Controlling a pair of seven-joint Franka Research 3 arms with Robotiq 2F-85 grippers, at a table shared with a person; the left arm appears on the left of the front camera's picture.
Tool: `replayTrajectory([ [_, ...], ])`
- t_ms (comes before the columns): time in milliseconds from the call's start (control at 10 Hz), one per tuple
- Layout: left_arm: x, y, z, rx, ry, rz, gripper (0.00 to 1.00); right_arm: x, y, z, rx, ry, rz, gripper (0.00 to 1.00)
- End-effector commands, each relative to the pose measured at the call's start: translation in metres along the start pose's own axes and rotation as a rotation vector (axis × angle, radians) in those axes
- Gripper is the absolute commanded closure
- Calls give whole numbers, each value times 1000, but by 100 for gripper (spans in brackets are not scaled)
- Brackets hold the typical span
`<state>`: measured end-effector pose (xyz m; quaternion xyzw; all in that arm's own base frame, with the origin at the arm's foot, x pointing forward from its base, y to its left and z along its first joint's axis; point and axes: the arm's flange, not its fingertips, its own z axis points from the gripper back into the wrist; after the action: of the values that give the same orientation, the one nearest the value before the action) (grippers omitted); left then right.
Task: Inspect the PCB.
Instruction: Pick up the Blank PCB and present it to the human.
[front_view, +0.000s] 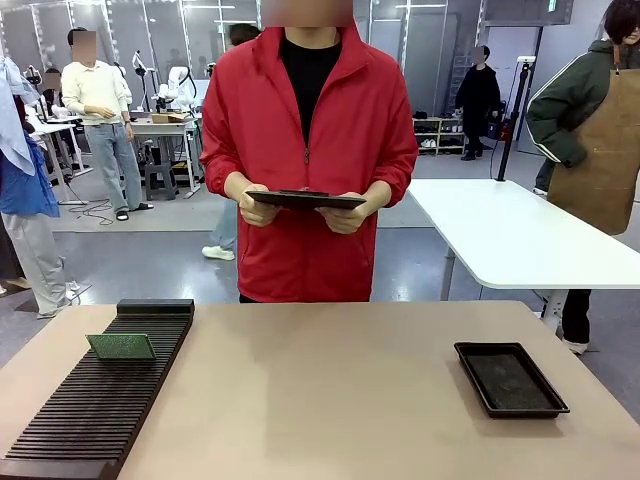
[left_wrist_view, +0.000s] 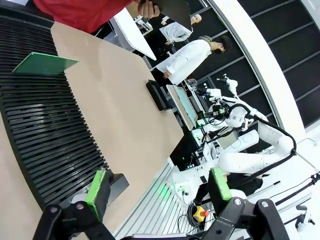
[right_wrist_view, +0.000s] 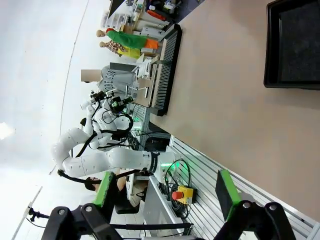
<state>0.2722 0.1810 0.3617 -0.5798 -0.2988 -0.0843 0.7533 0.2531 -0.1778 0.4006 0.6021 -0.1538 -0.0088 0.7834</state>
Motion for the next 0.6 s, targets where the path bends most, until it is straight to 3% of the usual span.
replayTrajectory([
  [0,0,0,0,0,0,0,0,1,1,0,13,-5,16,0],
  [300,48,-42,-27,430,208,-355,0,1,1,0,13,-5,16,0],
  [500,85,-39,-54,552,385,-545,0,1,1,0,13,-5,16,0],
])
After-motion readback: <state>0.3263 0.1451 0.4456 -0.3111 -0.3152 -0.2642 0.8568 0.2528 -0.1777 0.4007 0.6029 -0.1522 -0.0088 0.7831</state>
